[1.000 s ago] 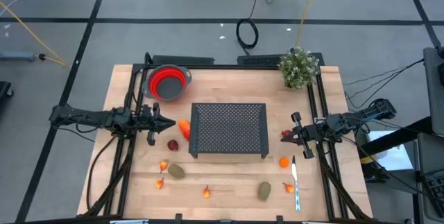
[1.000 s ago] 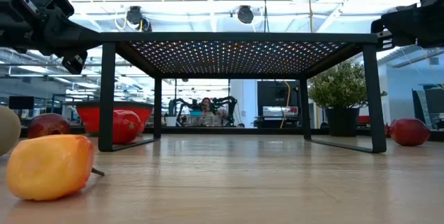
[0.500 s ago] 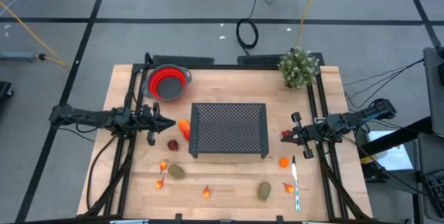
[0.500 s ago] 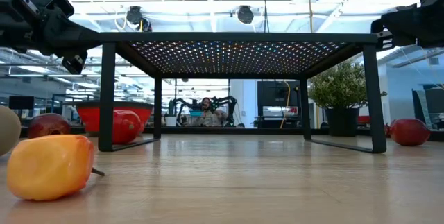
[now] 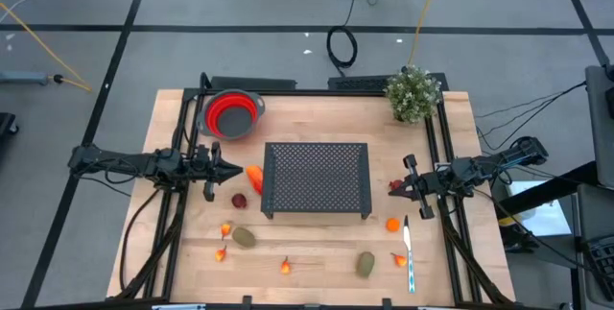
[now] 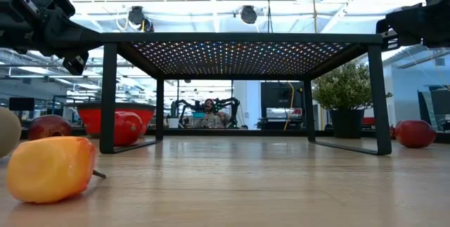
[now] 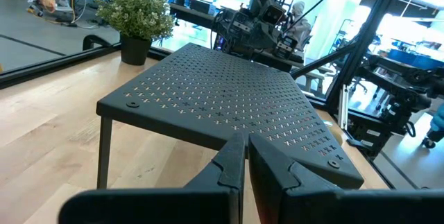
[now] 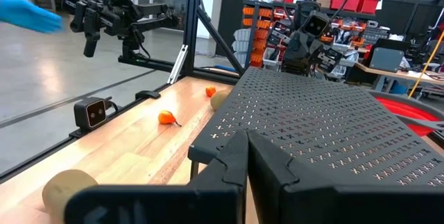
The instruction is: Pick & Place Fruit
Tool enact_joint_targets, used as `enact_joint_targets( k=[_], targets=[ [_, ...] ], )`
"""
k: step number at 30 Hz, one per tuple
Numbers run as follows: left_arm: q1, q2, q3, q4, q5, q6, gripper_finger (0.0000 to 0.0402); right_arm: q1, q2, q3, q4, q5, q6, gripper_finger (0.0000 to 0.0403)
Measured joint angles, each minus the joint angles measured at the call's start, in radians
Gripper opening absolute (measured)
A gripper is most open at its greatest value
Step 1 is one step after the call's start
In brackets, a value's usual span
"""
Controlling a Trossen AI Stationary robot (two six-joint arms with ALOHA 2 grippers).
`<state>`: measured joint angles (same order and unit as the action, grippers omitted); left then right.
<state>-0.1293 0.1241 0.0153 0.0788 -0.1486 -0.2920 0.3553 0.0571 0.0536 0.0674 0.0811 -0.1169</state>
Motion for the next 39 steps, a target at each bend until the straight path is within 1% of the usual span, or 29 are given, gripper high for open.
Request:
enact_joint_targets(
  k=[14,19,24,26,29,32,36,39],
  targets=[
    [0.000,0.000,0.000,0.002,-0.002,0.000,0.0019,0.000,0.000,0.000,0.009,-0.002,0.000,0.0000],
    [0.000,0.000,0.000,0.088,-0.066,0.002,0.0019,0.000,0.000,0.000,0.011,-0.002,0.000,0.0000],
    [0.000,0.000,0.005,0.279,-0.209,0.021,0.0019,0.000,0.000,0.000,0.011,-0.002,0.000,0.0000],
    [0.000,0.000,0.031,0.290,-0.232,0.064,0.0019,0.000,0.000,0.000,0.011,-0.002,0.000,0.0000],
    [0.000,0.008,0.107,0.222,-0.262,0.111,0.0019,0.000,0.000,0.000,0.011,0.000,0.000,0.0000],
    [0.000,0.053,0.217,0.070,-0.325,0.126,0.0019,0.000,0.000,0.000,0.011,0.000,0.000,0.0000],
    [0.000,0.170,0.381,-0.156,-0.420,0.137,0.0019,0.000,0.000,0.000,0.018,0.000,0.000,0.0000],
    [0.000,0.275,0.485,-0.266,-0.497,0.134,0.0019,0.000,0.000,0.000,0.027,0.000,0.000,0.0000]
  ],
)
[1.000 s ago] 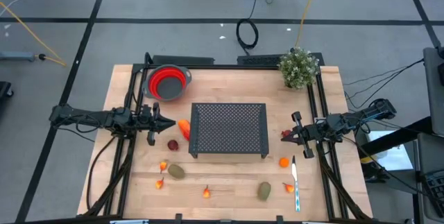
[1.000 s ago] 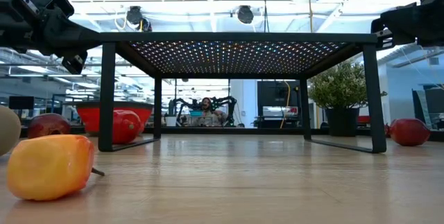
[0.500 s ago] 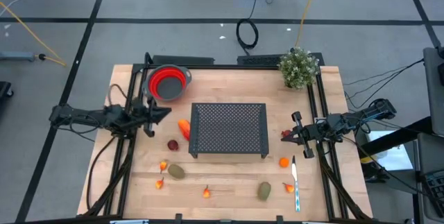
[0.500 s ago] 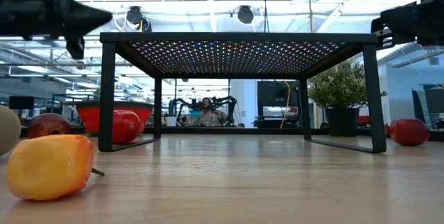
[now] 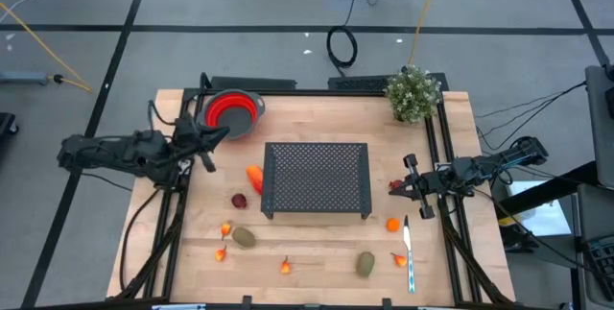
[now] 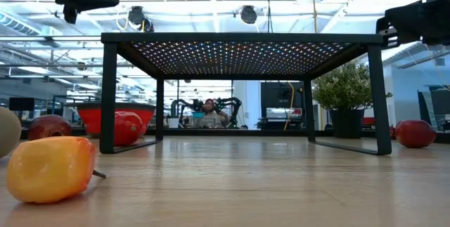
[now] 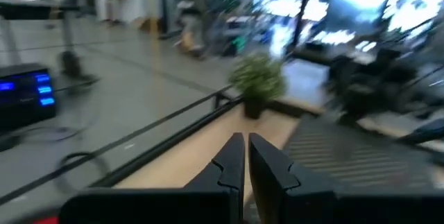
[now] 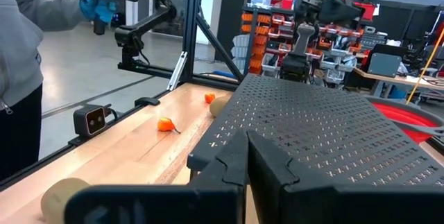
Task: Pick & Place Fruit
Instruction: Put the red strainer bowl on the shelf
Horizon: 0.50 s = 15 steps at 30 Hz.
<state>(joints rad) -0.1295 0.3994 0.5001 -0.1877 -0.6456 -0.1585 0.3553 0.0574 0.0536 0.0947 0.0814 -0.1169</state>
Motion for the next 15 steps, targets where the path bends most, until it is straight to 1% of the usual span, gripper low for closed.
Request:
enact_joint_targets(
  k=[3,5,11,15],
  targets=[
    [0.002,0.093,0.090,-0.069,-0.066,-0.001,0.0019,0.000,0.000,0.000,0.003,0.000,0.000,0.0000],
    [0.013,0.149,0.143,-0.098,-0.087,-0.006,0.0019,0.000,0.000,0.000,0.003,0.000,0.000,0.0000],
    [0.092,0.284,0.284,-0.122,-0.088,-0.052,0.0019,0.000,0.000,0.000,0.003,0.000,0.000,0.0000],
    [0.178,0.357,0.373,-0.214,-0.079,-0.110,0.0019,0.000,0.000,0.000,0.003,0.000,0.000,0.0000]
  ],
)
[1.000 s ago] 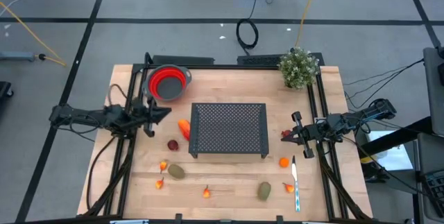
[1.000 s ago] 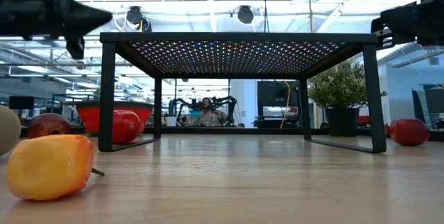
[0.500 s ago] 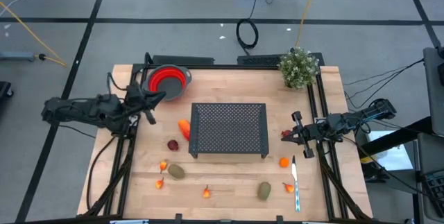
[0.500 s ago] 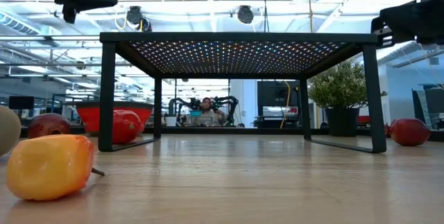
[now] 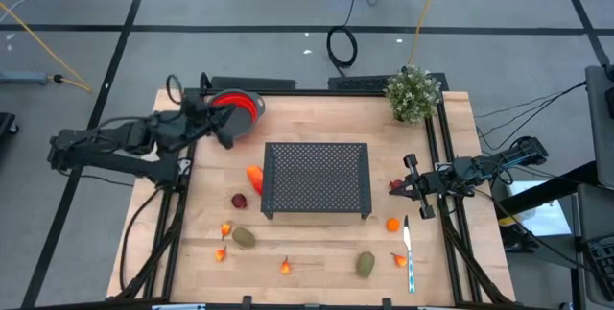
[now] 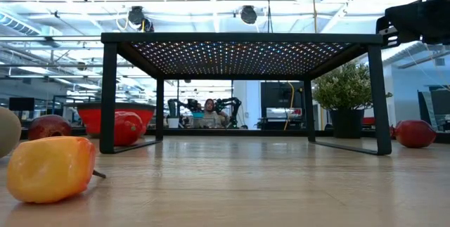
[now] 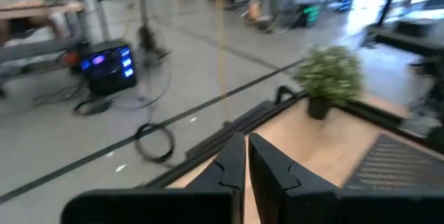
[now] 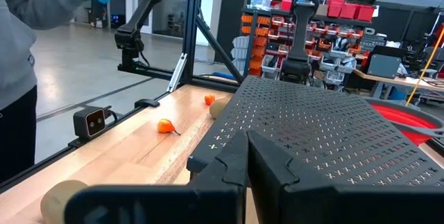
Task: Pick & Place Fruit
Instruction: Put the red strainer bowl on the shelf
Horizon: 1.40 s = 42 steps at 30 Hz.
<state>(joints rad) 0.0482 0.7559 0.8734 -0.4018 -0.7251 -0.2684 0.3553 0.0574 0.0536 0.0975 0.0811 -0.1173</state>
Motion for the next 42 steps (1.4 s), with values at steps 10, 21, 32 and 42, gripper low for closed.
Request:
enact_joint_targets(
  k=[10,21,32,42],
  targets=[
    [0.365,0.194,0.133,-0.264,0.372,-0.195,0.0019,0.000,0.000,0.000,0.000,0.000,0.000,0.0000],
    [0.717,0.343,0.133,-0.290,0.674,-0.290,0.0019,0.000,0.000,0.000,0.000,-0.003,0.000,0.0000],
    [0.937,0.410,0.133,-0.321,0.700,-0.200,0.0019,0.000,0.000,0.000,0.000,-0.003,0.000,0.0000],
    [1.040,0.412,0.133,-0.357,0.770,0.020,0.0019,0.000,0.000,0.000,-0.003,-0.003,0.000,0.0000]
  ],
)
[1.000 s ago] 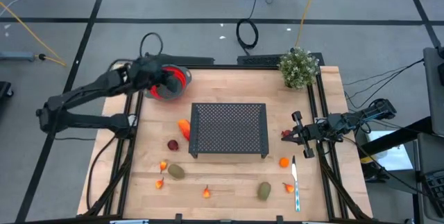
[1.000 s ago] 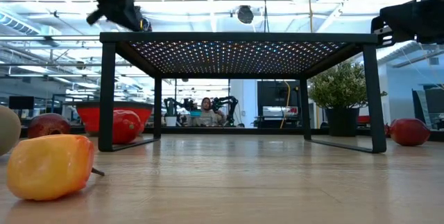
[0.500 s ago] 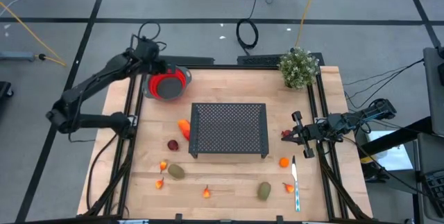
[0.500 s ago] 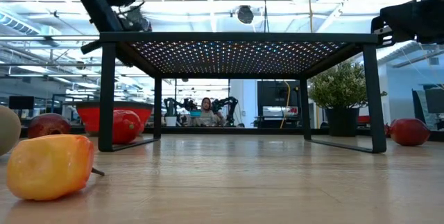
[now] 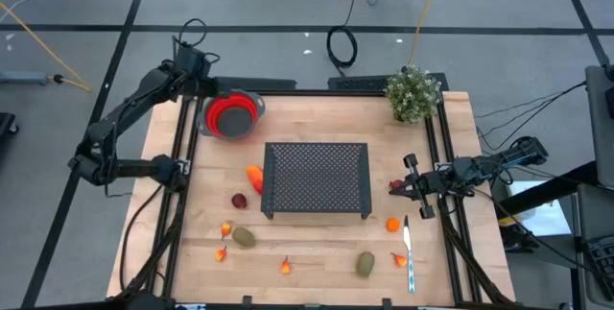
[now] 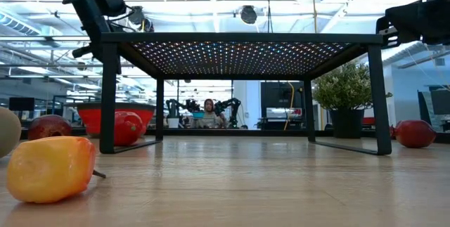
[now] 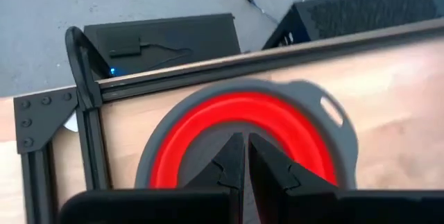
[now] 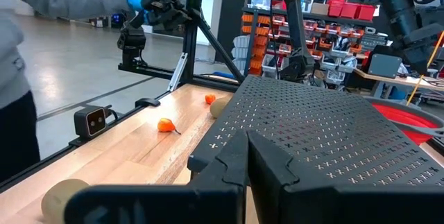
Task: Pick & Place Fruit
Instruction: Put the red strainer bowl on the shelf
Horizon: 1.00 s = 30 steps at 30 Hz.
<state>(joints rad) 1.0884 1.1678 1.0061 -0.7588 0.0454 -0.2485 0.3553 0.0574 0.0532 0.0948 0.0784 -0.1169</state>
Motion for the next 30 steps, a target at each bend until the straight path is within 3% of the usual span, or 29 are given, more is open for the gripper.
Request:
enact_joint_targets(
  k=[13,25,30],
  targets=[
    [0.027,0.181,0.000,0.021,-0.019,0.072,0.0019,0.000,0.000,0.000,-0.002,0.000,0.000,0.0000],
    [0.070,0.192,0.000,0.060,-0.020,0.144,0.0020,0.000,0.000,0.000,-0.002,0.000,0.000,0.0000],
    [0.070,0.192,0.000,0.059,-0.017,0.158,0.0049,0.000,0.000,0.000,-0.002,0.000,0.000,0.0000]
  ],
)
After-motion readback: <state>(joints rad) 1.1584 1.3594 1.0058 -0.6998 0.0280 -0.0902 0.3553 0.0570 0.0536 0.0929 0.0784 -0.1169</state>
